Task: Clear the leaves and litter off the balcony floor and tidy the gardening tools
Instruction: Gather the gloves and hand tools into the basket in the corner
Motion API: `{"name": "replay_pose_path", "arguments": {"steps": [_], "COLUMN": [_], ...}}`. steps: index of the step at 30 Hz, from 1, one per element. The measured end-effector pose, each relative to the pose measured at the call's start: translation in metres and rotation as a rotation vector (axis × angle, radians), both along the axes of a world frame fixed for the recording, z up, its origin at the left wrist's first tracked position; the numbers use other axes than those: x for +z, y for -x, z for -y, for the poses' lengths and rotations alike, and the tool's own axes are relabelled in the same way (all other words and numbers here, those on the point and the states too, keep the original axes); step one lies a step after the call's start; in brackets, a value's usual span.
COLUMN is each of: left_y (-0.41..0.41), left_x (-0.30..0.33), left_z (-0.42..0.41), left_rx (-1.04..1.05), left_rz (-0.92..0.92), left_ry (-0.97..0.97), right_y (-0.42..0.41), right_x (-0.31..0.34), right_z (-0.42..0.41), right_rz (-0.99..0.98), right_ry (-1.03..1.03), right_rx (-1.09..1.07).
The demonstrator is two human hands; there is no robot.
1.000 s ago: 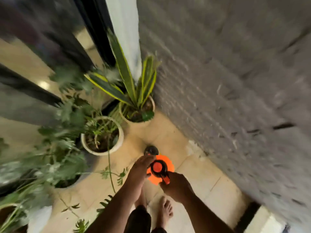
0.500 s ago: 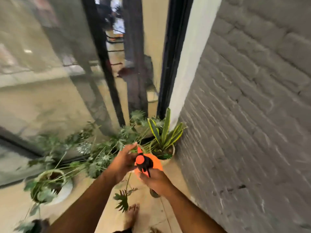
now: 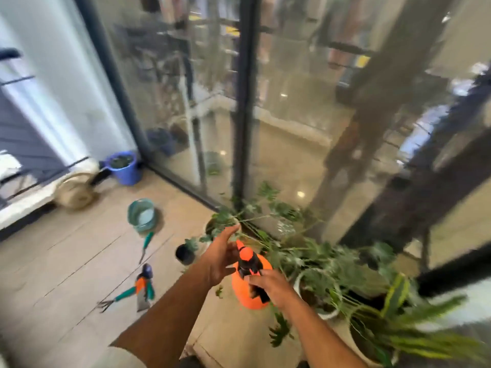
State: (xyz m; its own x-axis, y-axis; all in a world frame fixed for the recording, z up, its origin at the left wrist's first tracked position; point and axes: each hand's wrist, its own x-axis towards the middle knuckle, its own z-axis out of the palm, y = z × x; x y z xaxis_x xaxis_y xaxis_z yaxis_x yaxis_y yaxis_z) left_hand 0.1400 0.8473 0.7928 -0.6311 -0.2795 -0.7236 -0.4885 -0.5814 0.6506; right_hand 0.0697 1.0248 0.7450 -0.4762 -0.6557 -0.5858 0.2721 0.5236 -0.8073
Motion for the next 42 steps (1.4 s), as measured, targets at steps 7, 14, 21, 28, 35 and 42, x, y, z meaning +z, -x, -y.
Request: {"name": "replay_pose_path", "arguments": {"steps": [7,14,21,28,35,42], "left_y": [-0.095,-0.164,-0.172,-0.173,-0.184,-0.203], "left_x": [0.003,0.006,0.028,0.003,0.031,0.033], "left_z": [0.144,0.264,0.334,0.421,0.499,0.569], "left_rx": [0.306,0.483,0.657,0.724,0.839,0.926], "left_rz": [0.031,0.085,0.096,0.199,0.204,0.220], "left_ry": [0.005,0.080,-0.019,0.120,0.183,0.177], "right_y": [-0.031,-0.080,-0.091,-0.072,-0.074,-0.093], "right_x": [-0.010,0.027,0.016,0.041,0.068,0.070], "right_z": [0.180,0.329,0.429,0.552,0.661,0.746], "right_rz": [-0.049,-0.054,-0.030,-0.094,-0.125,-0.126], "right_ry": [-0.026,0.081,0.130,0.180,0.241,0.271], "right_rx": [0.390,0.577,0.611,0.819,0.966,1.049]}}
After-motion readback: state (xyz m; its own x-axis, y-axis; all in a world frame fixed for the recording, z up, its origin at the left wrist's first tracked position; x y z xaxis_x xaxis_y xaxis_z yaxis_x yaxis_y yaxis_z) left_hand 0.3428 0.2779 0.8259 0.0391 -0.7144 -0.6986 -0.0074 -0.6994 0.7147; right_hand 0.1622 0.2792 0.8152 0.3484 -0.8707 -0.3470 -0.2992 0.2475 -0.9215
